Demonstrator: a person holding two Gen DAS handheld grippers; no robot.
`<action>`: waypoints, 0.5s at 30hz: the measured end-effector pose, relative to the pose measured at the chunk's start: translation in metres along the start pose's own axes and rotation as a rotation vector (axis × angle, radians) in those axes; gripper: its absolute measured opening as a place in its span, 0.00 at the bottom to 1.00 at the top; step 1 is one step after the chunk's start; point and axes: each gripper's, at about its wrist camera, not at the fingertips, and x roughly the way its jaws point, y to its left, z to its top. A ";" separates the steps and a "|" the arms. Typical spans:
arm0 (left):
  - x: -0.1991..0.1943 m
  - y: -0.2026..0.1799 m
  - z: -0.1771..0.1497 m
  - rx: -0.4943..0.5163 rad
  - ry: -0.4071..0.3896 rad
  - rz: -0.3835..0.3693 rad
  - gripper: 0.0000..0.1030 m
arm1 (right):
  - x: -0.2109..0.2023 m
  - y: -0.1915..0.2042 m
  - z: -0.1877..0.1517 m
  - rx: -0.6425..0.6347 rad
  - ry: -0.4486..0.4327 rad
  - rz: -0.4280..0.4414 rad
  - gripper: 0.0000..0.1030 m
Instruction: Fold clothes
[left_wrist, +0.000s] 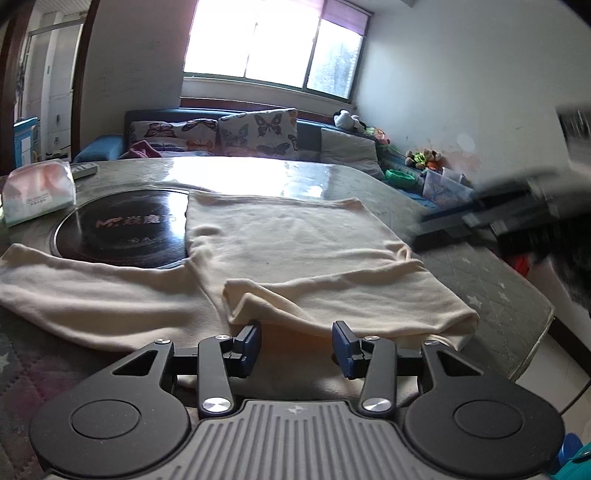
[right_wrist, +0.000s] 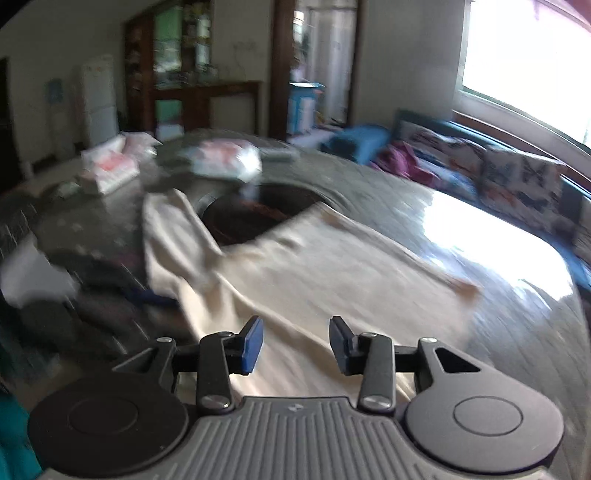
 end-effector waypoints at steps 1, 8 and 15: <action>-0.001 0.002 0.000 -0.007 0.001 0.006 0.44 | -0.004 -0.007 -0.008 0.014 0.014 -0.023 0.44; -0.002 0.015 0.004 -0.053 0.018 0.059 0.44 | -0.022 -0.033 -0.065 0.089 0.071 -0.121 0.51; 0.006 0.012 0.006 -0.032 0.046 0.091 0.33 | -0.028 -0.036 -0.087 0.148 0.032 -0.130 0.54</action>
